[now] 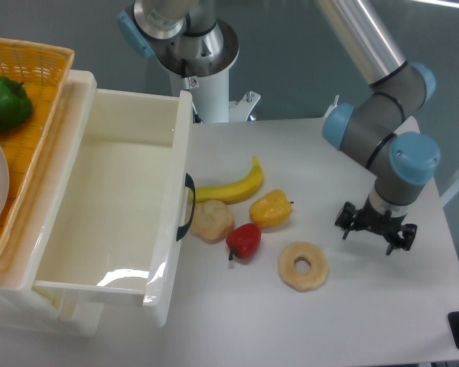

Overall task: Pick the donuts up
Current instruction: 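Move the open gripper over the ring-shaped donut, then lower the gripper onto the donut ring and close on it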

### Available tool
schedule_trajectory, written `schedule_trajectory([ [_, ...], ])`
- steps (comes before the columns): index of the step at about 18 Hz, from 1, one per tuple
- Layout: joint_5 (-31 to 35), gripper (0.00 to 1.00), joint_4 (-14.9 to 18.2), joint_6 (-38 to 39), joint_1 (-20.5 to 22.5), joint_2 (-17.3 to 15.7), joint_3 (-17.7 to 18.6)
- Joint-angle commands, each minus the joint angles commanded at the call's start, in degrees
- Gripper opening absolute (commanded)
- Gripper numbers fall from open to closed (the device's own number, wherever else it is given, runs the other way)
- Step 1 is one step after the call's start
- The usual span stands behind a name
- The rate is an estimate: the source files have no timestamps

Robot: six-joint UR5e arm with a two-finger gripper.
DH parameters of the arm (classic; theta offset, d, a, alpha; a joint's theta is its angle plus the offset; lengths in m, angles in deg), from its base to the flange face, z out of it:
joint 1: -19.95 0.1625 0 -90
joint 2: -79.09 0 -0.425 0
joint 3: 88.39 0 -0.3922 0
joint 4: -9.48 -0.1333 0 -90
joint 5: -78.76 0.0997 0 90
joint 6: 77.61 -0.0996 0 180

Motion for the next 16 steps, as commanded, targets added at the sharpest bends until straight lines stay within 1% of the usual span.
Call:
schedule_trajectory([
  [4, -1.1, 1.00, 0.0, 3.4, -0.2, -0.2, 0.1],
  [9, -4.3, 1.00, 0.1, 7.6, -1.6, -0.9, 0.2],
  [11, -4.6, 1.00, 0.1, 9.3, -2.3, -1.1, 0.2],
  [16, -4.6, 1.00, 0.3, 9.9, -4.1, -1.1, 1.0],
])
